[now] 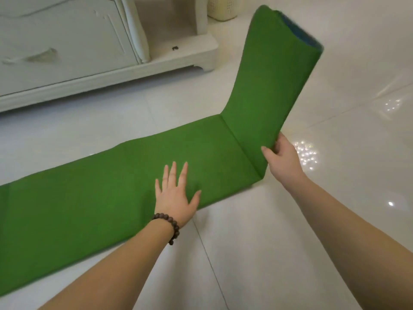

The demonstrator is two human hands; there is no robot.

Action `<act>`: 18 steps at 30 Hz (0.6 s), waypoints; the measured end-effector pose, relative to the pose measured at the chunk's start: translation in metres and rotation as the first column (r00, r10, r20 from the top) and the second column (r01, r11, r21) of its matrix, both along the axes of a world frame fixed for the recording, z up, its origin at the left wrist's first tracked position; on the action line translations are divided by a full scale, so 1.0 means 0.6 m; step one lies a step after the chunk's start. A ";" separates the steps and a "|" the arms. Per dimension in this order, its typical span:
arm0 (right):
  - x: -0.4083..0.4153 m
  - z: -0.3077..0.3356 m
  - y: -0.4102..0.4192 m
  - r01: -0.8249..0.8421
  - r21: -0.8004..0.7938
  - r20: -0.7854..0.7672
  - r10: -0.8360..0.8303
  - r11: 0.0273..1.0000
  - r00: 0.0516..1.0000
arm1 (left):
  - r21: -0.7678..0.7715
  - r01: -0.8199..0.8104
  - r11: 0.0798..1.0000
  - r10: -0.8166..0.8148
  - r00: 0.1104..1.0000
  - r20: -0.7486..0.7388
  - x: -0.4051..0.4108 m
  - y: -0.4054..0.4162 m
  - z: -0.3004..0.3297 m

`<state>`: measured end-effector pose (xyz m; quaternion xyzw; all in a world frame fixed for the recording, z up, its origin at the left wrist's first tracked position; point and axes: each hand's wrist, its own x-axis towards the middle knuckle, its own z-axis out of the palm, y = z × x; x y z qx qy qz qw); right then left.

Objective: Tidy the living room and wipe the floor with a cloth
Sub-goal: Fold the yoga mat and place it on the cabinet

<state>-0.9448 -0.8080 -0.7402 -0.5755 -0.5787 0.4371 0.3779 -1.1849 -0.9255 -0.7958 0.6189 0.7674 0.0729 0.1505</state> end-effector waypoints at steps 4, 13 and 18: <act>-0.057 -0.009 -0.061 -0.200 0.053 0.189 0.187 0.978 0.964 | 0.265 -0.198 0.944 0.139 0.964 0.226 -0.057 -0.033 0.031; -0.132 -0.141 -0.118 -0.520 -0.272 0.802 0.490 0.810 0.343 | 0.309 -0.459 0.833 0.336 0.863 0.377 -0.148 -0.091 0.022; -0.143 -0.155 -0.121 -0.507 -0.325 0.864 0.469 0.798 0.184 | -0.223 -0.077 0.972 0.078 0.997 -0.001 -0.145 -0.110 -0.036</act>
